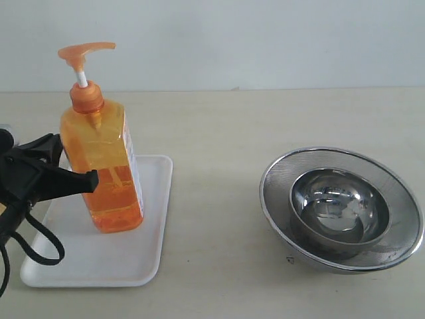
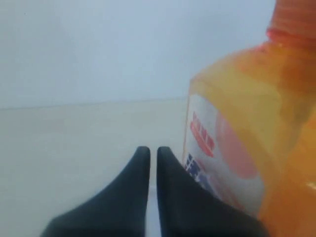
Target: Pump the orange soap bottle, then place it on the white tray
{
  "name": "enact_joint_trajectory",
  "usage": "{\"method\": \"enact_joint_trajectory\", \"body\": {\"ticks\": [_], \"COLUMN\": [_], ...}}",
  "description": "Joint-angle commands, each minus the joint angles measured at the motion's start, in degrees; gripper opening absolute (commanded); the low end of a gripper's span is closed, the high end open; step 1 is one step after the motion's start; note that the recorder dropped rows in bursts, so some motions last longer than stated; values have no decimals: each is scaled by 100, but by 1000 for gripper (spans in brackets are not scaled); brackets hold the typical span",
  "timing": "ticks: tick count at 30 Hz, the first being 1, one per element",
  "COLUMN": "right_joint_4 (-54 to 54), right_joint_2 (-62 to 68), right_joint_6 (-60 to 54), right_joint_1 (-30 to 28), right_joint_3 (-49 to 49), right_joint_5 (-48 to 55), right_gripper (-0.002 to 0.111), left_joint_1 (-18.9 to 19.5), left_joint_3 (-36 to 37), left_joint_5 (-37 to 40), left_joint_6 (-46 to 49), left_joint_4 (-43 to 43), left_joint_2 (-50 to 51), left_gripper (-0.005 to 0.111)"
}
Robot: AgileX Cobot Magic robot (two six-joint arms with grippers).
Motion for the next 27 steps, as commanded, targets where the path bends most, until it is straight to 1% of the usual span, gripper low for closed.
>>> {"method": "enact_joint_trajectory", "body": {"ticks": [1, 4, 14, 18, 22, 27], "right_joint_4": [-18, -18, -18, -18, -18, -18], "right_joint_2": [-25, -25, -25, -25, -25, -25], "right_joint_6": [-16, -16, -16, -16, -16, -16], "right_joint_1": [-15, -15, -15, -15, -15, -15], "right_joint_3": [-6, -6, -6, -6, -6, -6], "right_joint_5": [-44, -44, -44, -44, -44, -44], "right_gripper": [0, 0, 0, 0, 0, 0], "left_joint_1": [50, 59, 74, 74, 74, 74], "left_joint_3": [-187, -380, -390, -390, -390, -390], "left_joint_5": [-61, -61, -61, -61, -61, -61], "left_joint_6": [24, 24, 49, 225, 225, 326], "left_joint_4": [275, 275, 318, 333, 684, 715], "left_joint_2": [14, 14, 14, 14, 14, 14], "left_gripper": [5, 5, 5, 5, 5, 5]}}
